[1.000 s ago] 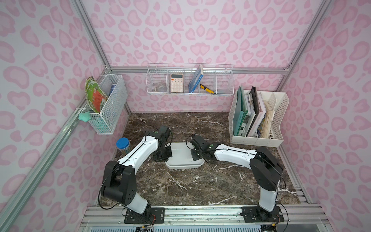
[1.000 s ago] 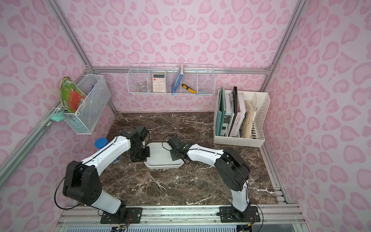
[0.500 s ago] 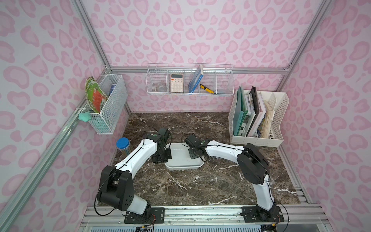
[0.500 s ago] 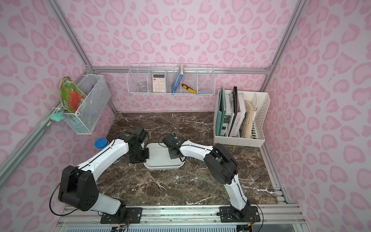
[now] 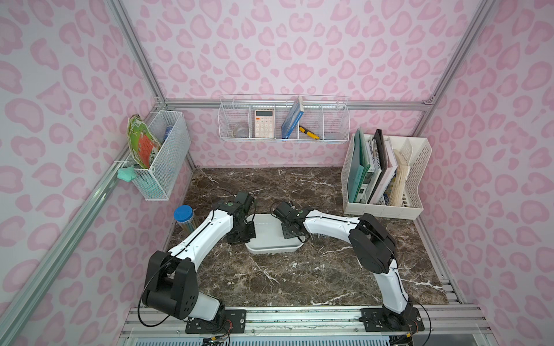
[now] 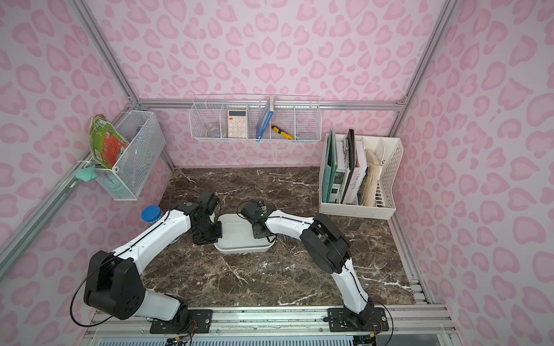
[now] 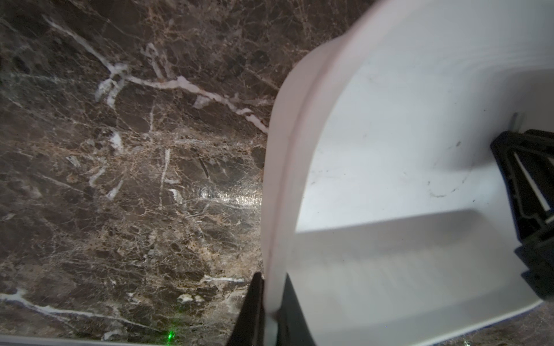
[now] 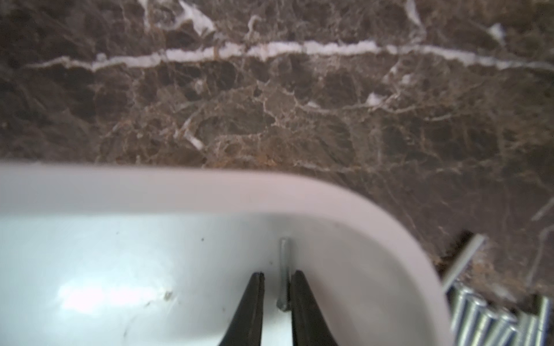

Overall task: Take out the screws from the storage box
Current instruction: Place the storage box at the center of the board.

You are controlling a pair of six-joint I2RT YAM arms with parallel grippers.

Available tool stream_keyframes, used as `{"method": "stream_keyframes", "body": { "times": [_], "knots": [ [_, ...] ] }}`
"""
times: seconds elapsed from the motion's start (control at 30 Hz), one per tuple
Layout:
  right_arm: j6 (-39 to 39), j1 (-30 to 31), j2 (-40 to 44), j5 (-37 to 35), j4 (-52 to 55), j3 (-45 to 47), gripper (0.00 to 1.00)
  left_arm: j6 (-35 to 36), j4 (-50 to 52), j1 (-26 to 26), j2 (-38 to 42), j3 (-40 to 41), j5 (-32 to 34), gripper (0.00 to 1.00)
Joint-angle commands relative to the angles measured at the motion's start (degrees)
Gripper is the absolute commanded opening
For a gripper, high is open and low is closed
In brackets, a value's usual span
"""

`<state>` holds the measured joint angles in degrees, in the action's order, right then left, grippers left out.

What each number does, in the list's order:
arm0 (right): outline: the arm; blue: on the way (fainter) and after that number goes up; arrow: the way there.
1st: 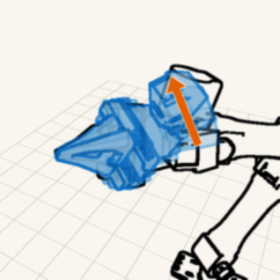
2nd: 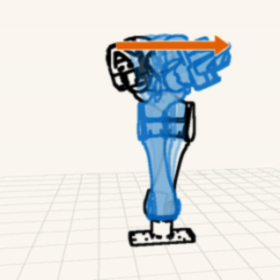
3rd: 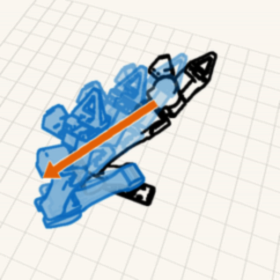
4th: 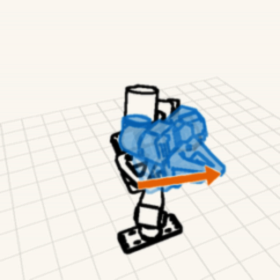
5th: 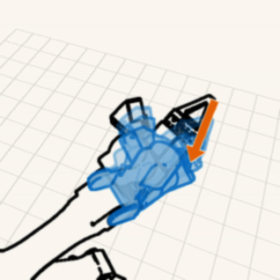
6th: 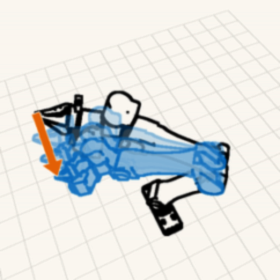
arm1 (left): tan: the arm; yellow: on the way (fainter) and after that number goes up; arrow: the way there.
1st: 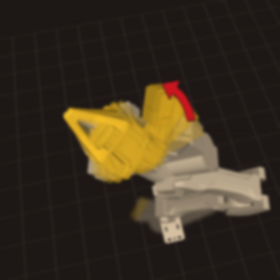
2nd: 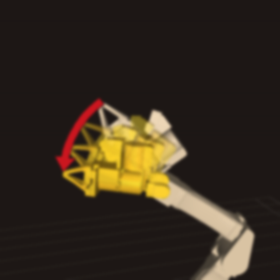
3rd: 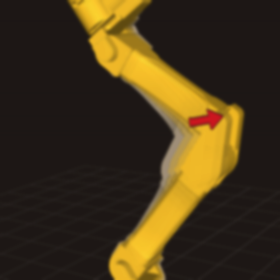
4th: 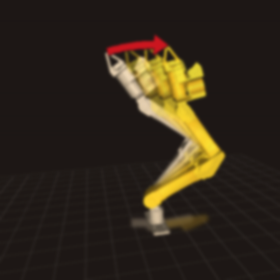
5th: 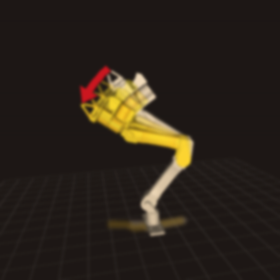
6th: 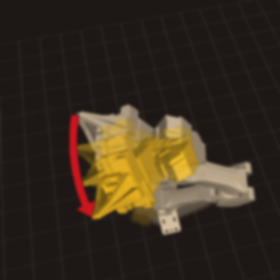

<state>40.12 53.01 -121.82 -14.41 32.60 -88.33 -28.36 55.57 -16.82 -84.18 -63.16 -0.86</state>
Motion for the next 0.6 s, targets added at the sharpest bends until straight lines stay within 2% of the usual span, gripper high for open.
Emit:
{"method": "stream_keyframes", "body": {
  "times": [0.0, 0.37, 0.57],
  "knots": [
    [1.80, -0.02, 0.60, 4.13, 0.17, 1.13, 0.19, -1.02, 0.19, 0.12, -0.58, 0.37, 1.56, 0.00],
    [1.24, -0.33, -3.51, 3.43, 0.85, -0.56, 0.16, -2.77, -0.50, 0.21, -3.35, 1.51, -0.81, 0.00],
    [0.02, -0.99, -5.04, 2.73, 0.97, -2.24, 0.11, -2.06, -0.85, 0.30, -5.53, 1.09, -4.32, 0.01]
  ]
}}
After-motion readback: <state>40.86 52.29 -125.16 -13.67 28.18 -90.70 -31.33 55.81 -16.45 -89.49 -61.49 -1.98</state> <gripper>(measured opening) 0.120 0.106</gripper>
